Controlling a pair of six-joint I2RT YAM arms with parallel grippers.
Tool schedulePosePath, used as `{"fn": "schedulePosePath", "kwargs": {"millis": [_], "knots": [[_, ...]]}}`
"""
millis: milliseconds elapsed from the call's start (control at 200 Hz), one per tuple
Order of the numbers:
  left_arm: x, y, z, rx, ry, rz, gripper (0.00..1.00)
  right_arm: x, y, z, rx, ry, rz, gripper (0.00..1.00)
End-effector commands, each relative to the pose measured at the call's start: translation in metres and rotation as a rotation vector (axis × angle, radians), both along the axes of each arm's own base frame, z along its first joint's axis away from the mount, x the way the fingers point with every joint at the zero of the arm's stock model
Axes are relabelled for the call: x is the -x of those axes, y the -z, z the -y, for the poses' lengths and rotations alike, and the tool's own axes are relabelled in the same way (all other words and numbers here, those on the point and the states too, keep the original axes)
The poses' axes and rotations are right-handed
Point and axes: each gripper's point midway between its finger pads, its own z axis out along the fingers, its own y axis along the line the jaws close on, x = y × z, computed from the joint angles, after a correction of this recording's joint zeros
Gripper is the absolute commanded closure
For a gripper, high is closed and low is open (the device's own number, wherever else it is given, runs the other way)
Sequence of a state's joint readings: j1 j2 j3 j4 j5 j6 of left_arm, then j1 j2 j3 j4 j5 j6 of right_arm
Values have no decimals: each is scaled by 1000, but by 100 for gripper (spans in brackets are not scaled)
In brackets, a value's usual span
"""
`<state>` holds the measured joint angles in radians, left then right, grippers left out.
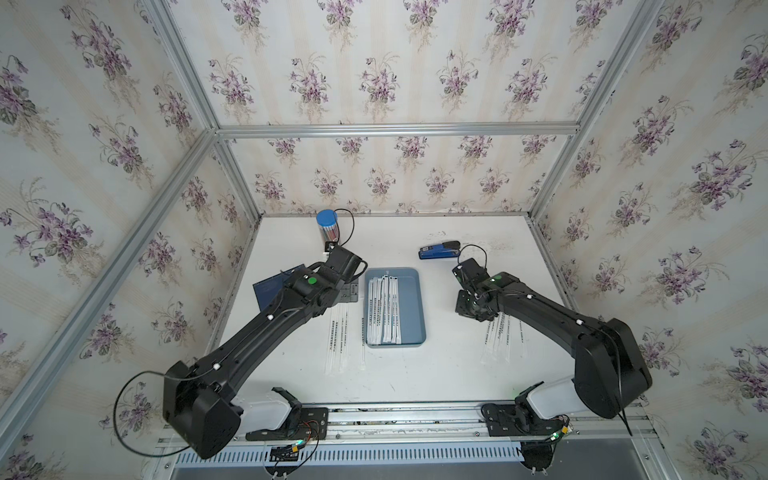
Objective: Put the straws into the storage box
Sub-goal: Pick up the straw from the center of the board.
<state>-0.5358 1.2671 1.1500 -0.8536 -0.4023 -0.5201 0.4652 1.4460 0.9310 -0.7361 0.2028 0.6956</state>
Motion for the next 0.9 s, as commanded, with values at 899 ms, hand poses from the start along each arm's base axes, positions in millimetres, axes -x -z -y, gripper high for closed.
{"fn": "schedulePosePath", "kwargs": {"millis": [899], "knots": [[-14,35,19,163,57,-40,0,14,68,59,56,94,-112,82]]}}
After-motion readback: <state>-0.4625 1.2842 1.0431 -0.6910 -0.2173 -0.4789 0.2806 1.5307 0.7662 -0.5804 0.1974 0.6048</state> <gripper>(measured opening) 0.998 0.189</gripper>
